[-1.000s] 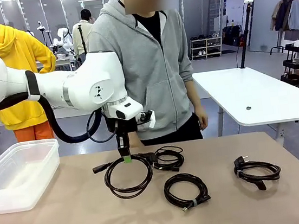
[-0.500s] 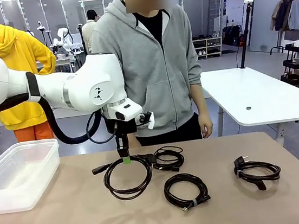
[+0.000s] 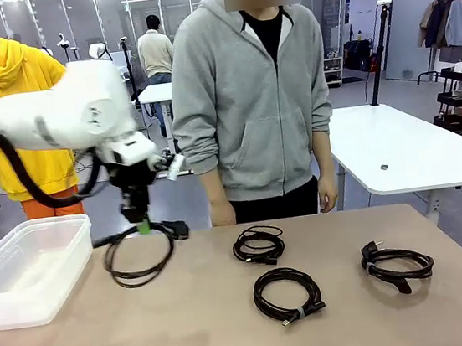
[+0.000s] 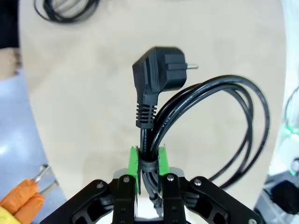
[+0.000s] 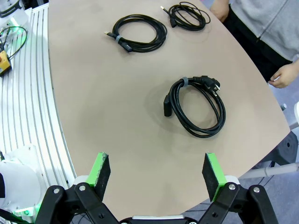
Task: Organize and store the cables.
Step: Place the Power Cable into the Organizing box.
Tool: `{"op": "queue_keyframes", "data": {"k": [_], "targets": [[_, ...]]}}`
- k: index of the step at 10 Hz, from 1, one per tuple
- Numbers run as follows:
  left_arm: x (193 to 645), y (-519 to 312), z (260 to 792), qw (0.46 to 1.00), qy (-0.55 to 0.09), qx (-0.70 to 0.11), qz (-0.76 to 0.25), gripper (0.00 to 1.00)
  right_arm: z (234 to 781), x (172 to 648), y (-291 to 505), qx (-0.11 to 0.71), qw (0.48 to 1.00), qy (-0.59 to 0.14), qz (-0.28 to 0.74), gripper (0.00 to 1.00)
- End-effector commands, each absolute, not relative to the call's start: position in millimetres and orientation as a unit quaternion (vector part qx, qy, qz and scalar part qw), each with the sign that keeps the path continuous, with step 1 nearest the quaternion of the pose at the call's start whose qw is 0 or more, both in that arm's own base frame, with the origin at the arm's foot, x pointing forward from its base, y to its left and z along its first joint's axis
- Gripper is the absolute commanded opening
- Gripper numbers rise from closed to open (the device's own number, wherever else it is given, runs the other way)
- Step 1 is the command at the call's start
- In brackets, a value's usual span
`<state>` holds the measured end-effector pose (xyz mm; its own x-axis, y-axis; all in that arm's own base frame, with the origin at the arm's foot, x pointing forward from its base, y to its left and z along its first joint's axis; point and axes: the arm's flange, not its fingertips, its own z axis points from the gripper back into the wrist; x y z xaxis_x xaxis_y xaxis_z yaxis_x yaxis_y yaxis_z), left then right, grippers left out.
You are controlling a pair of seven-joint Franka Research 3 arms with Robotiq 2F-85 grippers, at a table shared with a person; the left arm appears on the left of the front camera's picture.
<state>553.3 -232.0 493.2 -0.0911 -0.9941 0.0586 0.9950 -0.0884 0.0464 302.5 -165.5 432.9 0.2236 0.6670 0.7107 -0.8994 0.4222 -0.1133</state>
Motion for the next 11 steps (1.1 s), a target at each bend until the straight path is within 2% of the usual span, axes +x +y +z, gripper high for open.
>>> {"op": "queue_keyframes", "data": {"k": [1, 4, 7, 9, 11], "targets": [[539.3, -171.4, 507.0, 0.659, -0.057, -0.013, -0.75, 0.19, 432.9, 304.9, -166.2, 0.161, 0.763, -0.361, 0.511, 1.0], [537.4, -76.1, 529.9, 0.658, -0.088, 0.016, -0.747, 0.19, 432.9, 304.9, -166.2, 0.161, 0.763, -0.361, 0.511, 1.0], [554.2, 10.9, 526.9, 0.652, -0.064, 0.044, -0.754, 0.19, 432.9, 304.9, -166.2, 0.161, 0.763, -0.361, 0.511, 1.0], [569.3, 51.9, 518.7, 0.633, -0.078, 0.069, -0.767, 0.19, 432.9, 304.9, -166.2, 0.161, 0.763, -0.361, 0.511, 1.0], [589.7, 70.9, 506.7, 0.642, -0.076, 0.065, -0.76, 0.19, 432.9, 304.9, -166.2, 0.161, 0.763, -0.361, 0.511, 1.0]]}}
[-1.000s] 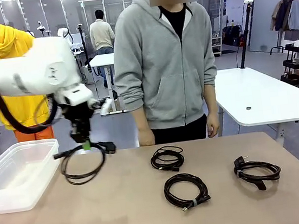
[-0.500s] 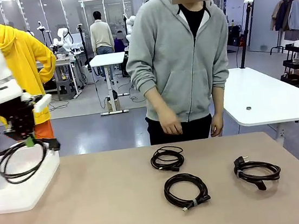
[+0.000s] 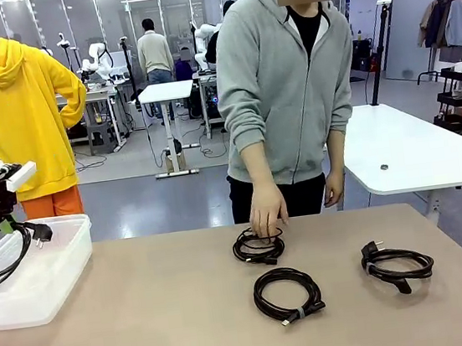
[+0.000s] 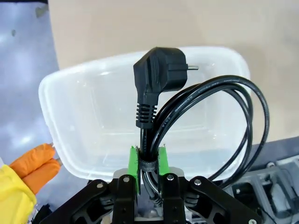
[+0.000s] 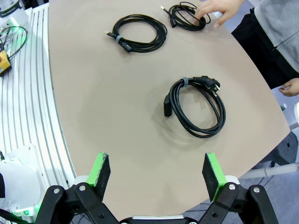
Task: Organize and store the cables.
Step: Place the Power Cable into the Organizing box.
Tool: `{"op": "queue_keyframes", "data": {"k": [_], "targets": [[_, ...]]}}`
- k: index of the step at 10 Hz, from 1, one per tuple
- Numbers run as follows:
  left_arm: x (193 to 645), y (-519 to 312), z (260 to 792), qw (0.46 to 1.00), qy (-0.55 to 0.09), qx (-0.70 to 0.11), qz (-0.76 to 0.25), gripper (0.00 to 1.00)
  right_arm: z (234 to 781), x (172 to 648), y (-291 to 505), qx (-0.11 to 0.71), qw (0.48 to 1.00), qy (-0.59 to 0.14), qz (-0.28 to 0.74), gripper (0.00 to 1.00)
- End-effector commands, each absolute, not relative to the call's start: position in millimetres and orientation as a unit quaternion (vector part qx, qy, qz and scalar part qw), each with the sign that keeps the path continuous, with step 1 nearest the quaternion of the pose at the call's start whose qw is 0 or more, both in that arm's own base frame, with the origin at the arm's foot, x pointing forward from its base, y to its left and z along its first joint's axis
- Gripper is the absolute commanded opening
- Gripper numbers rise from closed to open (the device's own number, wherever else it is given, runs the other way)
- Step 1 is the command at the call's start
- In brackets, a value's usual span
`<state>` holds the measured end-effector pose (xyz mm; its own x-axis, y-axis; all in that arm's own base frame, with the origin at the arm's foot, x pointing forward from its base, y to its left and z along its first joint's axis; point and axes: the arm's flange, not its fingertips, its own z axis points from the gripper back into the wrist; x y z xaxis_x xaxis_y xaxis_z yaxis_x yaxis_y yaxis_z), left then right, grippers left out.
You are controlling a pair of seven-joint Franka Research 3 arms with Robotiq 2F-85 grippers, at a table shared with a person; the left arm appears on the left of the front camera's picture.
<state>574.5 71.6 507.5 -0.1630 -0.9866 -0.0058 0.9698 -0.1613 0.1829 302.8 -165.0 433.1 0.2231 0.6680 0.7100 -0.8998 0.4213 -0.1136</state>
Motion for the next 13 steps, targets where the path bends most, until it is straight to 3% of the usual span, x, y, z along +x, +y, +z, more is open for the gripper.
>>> {"op": "queue_keyframes", "data": {"k": [1, 9, 10, 11, 12, 13], "targets": [[603.2, 73.9, 497.1, 0.648, -0.068, 0.068, -0.755, 0.19, 432.9, 304.9, -166.2, 0.161, 0.763, -0.361, 0.511, 1.0], [657.0, 75.4, 424.5, 0.69, -0.028, 0.009, -0.724, 0.19, 432.9, 304.9, -166.2, 0.161, 0.763, -0.361, 0.511, 1.0], [657.1, 74.3, 421.0, 0.691, -0.021, 0.005, -0.722, 0.39, 432.9, 304.9, -166.2, 0.161, 0.763, -0.361, 0.511, 1.0], [656.1, 73.1, 420.3, 0.692, -0.023, 0.007, -0.721, 0.46, 432.9, 304.9, -166.2, 0.161, 0.763, -0.361, 0.511, 1.0], [654.0, 72.4, 422.6, 0.691, -0.022, 0.007, -0.722, 0.65, 432.9, 304.9, -166.2, 0.161, 0.763, -0.361, 0.511, 1.0], [651.7, 71.8, 424.7, 0.692, -0.02, 0.011, -0.722, 0.71, 432.9, 304.9, -166.2, 0.161, 0.763, -0.361, 0.511, 1.0]]}}
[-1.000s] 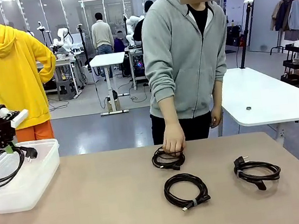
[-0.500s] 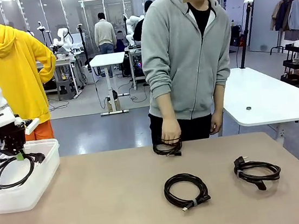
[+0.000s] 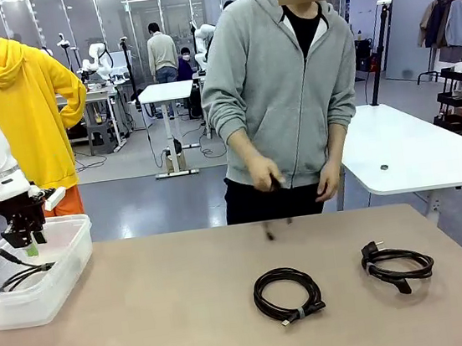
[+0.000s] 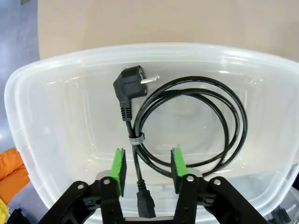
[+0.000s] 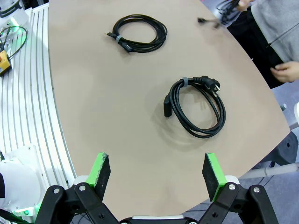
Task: Organize and store the cables.
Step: Place the Power Cable into the Organizing box.
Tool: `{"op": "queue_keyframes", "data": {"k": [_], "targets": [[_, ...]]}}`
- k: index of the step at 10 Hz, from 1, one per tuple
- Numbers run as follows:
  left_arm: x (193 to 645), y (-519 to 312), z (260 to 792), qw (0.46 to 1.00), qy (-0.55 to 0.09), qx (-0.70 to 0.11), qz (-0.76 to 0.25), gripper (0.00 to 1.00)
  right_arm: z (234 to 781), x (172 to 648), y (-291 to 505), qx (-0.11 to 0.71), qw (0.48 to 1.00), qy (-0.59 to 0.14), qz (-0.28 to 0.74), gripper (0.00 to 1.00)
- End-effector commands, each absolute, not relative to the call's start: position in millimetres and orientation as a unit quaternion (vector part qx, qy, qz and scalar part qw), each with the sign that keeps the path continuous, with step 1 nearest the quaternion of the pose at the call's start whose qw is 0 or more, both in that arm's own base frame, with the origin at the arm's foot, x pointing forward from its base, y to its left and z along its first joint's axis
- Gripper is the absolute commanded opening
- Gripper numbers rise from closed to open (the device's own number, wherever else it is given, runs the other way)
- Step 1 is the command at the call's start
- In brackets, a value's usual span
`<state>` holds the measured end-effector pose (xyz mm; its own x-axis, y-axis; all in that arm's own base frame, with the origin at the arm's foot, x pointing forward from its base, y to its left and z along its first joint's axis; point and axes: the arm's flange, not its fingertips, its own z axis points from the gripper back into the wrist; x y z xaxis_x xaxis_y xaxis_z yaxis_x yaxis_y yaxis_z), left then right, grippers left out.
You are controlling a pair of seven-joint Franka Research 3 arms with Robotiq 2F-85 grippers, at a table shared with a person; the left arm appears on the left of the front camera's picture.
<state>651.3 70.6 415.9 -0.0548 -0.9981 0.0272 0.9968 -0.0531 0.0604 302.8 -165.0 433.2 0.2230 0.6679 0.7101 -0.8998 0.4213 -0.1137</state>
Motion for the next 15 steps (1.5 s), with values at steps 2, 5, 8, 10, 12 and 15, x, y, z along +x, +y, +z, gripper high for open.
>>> {"op": "queue_keyframes", "data": {"k": [2, 5, 8, 10, 12, 15], "targets": [[646.2, 70.2, 427.1, 0.695, -0.02, 0.017, -0.719, 0.96, 432.9, 304.9, -166.2, 0.161, 0.763, -0.361, 0.511, 1.0], [633.6, 66.9, 435.0, 0.718, -0.041, 0.03, -0.694, 1.0, 432.9, 304.9, -166.2, 0.161, 0.763, -0.361, 0.511, 1.0], [648.8, 70.1, 427.9, 0.693, -0.032, 0.021, -0.72, 1.0, 432.9, 304.9, -166.2, 0.161, 0.763, -0.361, 0.511, 1.0], [648.8, 70.1, 427.9, 0.693, -0.032, 0.021, -0.72, 1.0, 432.9, 304.9, -166.2, 0.161, 0.763, -0.361, 0.511, 1.0], [648.8, 70.1, 427.9, 0.693, -0.032, 0.021, -0.72, 1.0, 432.9, 304.9, -166.2, 0.161, 0.763, -0.361, 0.511, 1.0], [648.8, 70.1, 427.9, 0.693, -0.032, 0.021, -0.72, 1.0, 432.9, 304.9, -166.2, 0.161, 0.763, -0.361, 0.511, 1.0]]}}
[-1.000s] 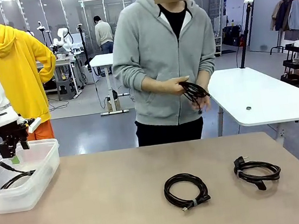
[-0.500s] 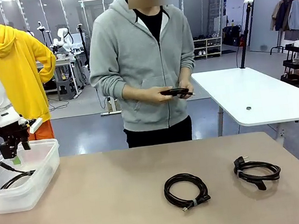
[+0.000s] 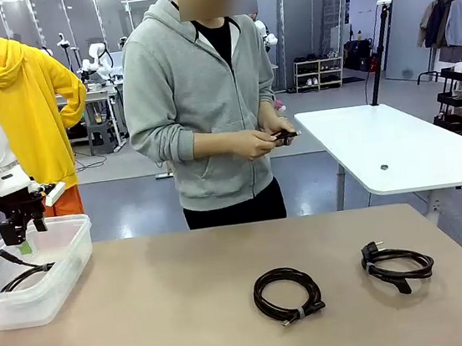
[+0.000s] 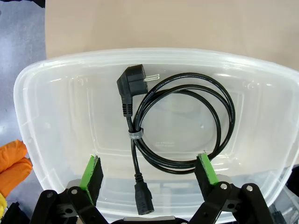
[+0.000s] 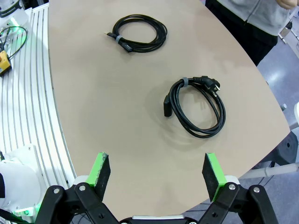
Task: Organize and store the cables.
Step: Place the Power Cable into the Organizing box.
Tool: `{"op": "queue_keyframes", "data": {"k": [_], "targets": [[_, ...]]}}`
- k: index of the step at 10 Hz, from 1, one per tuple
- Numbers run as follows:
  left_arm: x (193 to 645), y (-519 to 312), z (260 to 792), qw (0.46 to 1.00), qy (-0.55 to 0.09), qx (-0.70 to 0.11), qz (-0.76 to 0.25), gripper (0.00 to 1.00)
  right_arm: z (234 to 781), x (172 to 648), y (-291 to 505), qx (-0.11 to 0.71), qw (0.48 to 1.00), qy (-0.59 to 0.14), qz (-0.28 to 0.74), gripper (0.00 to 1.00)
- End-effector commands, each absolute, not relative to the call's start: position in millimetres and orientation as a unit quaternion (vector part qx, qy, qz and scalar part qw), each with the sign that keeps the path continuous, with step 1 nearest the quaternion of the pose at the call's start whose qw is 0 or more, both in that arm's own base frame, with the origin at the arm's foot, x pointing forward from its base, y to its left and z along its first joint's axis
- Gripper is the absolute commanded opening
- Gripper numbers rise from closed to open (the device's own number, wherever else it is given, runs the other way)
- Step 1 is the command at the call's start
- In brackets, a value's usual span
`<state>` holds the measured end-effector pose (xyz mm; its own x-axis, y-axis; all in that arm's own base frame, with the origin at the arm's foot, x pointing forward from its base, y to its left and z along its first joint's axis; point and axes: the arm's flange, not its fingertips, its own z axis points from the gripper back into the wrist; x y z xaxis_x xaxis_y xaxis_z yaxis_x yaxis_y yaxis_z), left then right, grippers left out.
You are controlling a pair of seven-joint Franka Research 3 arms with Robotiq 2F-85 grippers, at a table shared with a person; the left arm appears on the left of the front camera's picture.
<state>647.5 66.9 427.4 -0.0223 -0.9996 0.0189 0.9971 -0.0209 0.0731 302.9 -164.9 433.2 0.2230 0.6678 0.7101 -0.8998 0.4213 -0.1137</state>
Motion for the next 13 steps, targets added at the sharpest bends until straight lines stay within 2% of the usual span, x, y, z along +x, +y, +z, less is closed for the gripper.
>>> {"op": "queue_keyframes", "data": {"k": [1, 3, 4, 6, 9, 11, 13], "targets": [[648.8, 70.1, 427.9, 0.693, -0.032, 0.021, -0.72, 1.0, 432.9, 304.9, -166.2, 0.161, 0.763, -0.361, 0.511, 1.0], [647.5, 66.9, 427.4, 0.699, -0.033, 0.019, -0.714, 1.0, 432.9, 304.9, -166.2, 0.161, 0.763, -0.361, 0.511, 1.0], [648.4, 60.9, 456.7, 0.714, -0.05, 0.033, -0.697, 1.0, 432.9, 304.9, -166.2, 0.161, 0.763, -0.361, 0.511, 1.0], [613.8, 44.8, 499.1, 0.738, -0.076, 0.032, -0.67, 1.0, 432.9, 304.9, -166.2, 0.161, 0.763, -0.361, 0.511, 1.0], [511.2, 32.8, 531.6, 0.789, -0.117, 0.019, -0.603, 1.0, 432.9, 304.9, -166.2, 0.161, 0.763, -0.361, 0.511, 1.0], [423.6, 21.9, 541.0, 0.811, -0.184, -0.024, -0.555, 1.0, 432.9, 304.9, -166.2, 0.161, 0.763, -0.361, 0.511, 1.0], [362.6, 16.0, 532.8, 0.838, -0.224, -0.058, -0.494, 1.0, 432.9, 304.9, -166.2, 0.161, 0.763, -0.361, 0.511, 1.0]]}}
